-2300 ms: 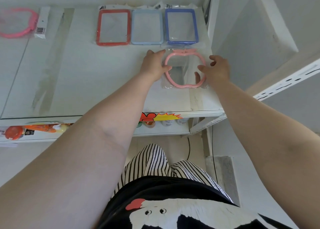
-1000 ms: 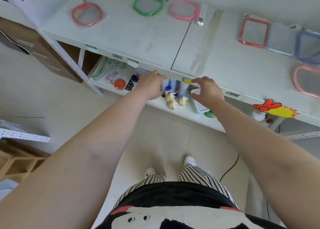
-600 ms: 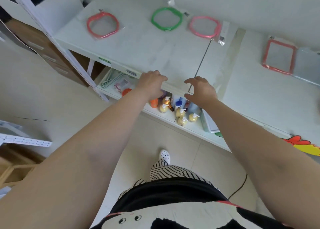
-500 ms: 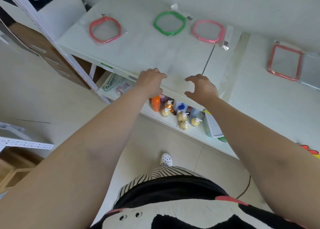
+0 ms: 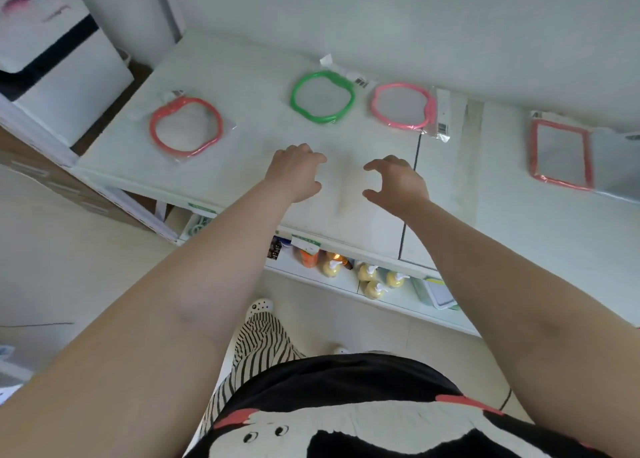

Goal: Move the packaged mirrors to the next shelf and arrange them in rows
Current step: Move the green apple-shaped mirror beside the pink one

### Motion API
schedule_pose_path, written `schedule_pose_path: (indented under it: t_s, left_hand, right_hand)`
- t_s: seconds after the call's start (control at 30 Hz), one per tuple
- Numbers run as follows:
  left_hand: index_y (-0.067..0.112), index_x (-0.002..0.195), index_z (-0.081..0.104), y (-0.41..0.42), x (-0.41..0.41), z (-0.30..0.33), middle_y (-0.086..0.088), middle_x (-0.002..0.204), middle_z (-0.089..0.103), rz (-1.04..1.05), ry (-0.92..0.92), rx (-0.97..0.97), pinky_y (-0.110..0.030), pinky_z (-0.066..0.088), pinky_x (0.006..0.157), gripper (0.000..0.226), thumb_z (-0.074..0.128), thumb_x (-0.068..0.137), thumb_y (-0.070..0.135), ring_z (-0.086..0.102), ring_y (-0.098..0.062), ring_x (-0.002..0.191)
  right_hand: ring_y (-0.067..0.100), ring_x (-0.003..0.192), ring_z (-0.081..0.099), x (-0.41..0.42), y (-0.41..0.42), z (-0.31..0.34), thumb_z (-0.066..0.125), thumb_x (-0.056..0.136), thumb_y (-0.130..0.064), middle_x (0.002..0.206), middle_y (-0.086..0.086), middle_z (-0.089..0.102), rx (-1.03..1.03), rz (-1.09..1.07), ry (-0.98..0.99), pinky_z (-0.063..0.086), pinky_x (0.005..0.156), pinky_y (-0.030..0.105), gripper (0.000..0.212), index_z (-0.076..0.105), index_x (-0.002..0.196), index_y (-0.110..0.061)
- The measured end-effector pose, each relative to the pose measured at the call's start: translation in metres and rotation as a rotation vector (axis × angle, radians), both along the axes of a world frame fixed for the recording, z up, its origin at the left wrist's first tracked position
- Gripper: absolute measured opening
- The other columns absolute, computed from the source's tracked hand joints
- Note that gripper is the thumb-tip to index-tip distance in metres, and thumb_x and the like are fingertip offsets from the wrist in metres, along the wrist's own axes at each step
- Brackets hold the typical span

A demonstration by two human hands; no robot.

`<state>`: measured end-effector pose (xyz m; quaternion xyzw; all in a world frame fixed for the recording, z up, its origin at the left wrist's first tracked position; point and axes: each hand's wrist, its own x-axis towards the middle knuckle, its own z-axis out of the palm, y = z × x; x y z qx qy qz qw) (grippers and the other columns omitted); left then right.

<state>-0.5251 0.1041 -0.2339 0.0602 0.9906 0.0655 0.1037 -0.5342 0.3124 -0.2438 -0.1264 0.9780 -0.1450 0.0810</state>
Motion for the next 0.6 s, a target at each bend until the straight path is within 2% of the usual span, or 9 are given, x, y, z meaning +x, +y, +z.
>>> schedule_pose_path:
  t_s: [0.13,0.27,0.6]
  left_hand:
    - [0.026,0.138,0.045,-0.041,-0.043,0.004,-0.01,0.137,0.046,-0.073,0.0,-0.032,-0.039,0.035,0.102,0.056,0.058,0.085,0.026,0.045,-0.031,0.125]
    - [0.02,0.129,0.052,-0.083,-0.089,0.014,-0.013,0.131,0.05,-0.158,0.036,-0.078,-0.038,0.039,0.096,0.048,0.059,0.082,0.023,0.049,-0.034,0.12]
    - [0.024,0.14,0.043,-0.119,-0.165,0.002,-0.014,0.137,0.045,-0.221,0.014,-0.054,-0.037,0.038,0.1,0.056,0.056,0.085,0.027,0.046,-0.034,0.125]
  right_hand:
    - [0.021,0.126,0.046,-0.027,-0.035,0.002,0.067,0.084,-0.031,0.13,0.002,0.053,-0.007,-0.104,0.019,0.043,0.09,0.033,0.051,0.053,0.132,-0.028]
    - [0.021,0.126,0.046,-0.053,-0.072,0.005,0.067,0.083,-0.031,0.129,0.002,0.053,-0.029,-0.225,0.024,0.043,0.091,0.032,0.051,0.053,0.132,-0.027]
    - [0.022,0.124,0.047,-0.097,-0.113,-0.001,0.069,0.083,-0.033,0.127,0.003,0.054,-0.038,-0.361,0.031,0.045,0.089,0.036,0.053,0.052,0.132,-0.026]
